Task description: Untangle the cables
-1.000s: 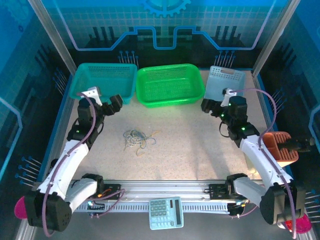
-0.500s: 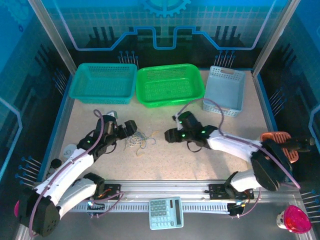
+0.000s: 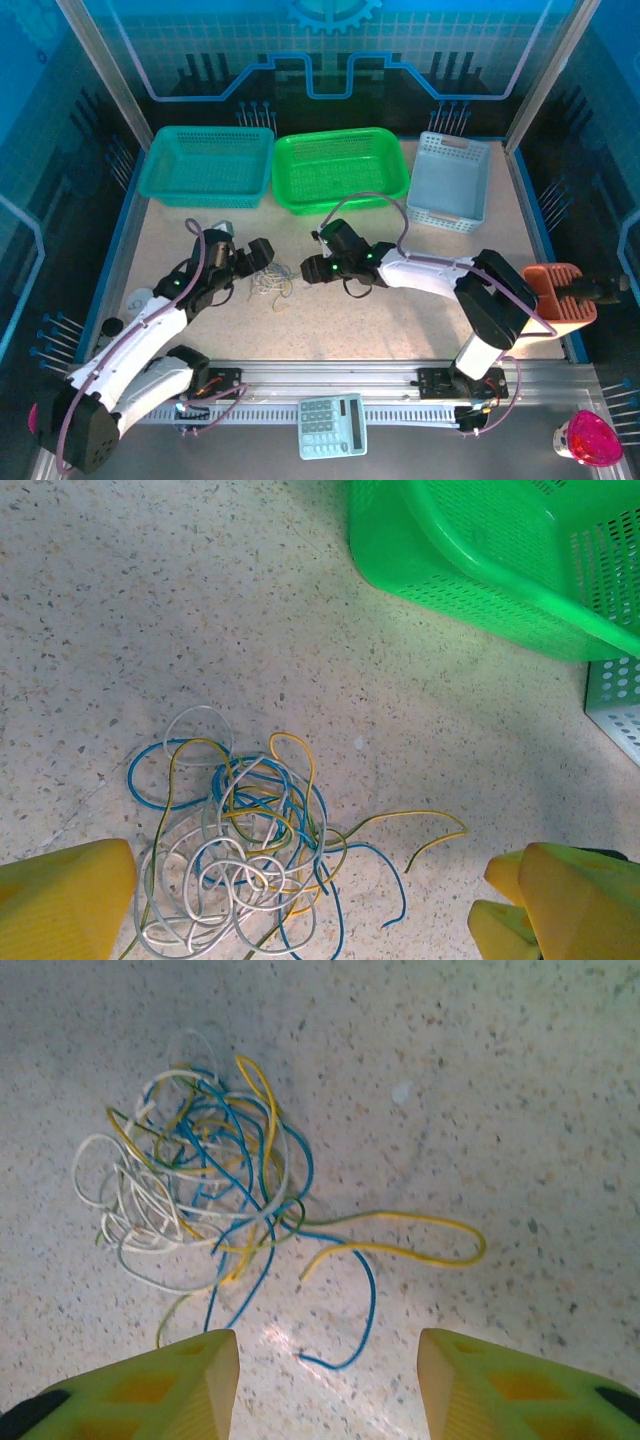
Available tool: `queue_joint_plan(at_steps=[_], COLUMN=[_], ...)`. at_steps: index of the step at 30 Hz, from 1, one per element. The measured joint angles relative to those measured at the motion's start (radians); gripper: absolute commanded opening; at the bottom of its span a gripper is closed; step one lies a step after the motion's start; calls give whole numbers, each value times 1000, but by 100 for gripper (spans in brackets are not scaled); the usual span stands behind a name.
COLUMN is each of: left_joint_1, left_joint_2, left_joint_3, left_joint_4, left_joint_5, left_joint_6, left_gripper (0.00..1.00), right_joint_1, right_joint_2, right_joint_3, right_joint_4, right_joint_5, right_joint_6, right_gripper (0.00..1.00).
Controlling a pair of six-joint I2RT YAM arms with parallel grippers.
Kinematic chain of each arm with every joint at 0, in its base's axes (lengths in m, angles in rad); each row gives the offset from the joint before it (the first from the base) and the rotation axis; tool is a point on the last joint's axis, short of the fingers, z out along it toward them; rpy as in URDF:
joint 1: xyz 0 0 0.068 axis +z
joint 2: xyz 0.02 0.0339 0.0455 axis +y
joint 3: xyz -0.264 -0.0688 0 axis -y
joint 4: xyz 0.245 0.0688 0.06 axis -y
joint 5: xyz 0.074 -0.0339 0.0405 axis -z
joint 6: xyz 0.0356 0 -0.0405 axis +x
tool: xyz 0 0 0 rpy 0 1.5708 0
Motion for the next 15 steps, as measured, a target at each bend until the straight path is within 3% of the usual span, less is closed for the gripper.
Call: queue_joint_plan(at_steps=[15], left_joint_1=[0], left_joint_2=[0], left_joint_3=[0], left_joint_4=[0], left_joint_5=[0], left_joint_6=[0], left_gripper=[99], right_joint_1=[-7], right_joint_2=[56], right_joint_3=[14], right_joint_4=[47], right_joint_5=[-14], right_joint_6=[124], right_gripper=[44])
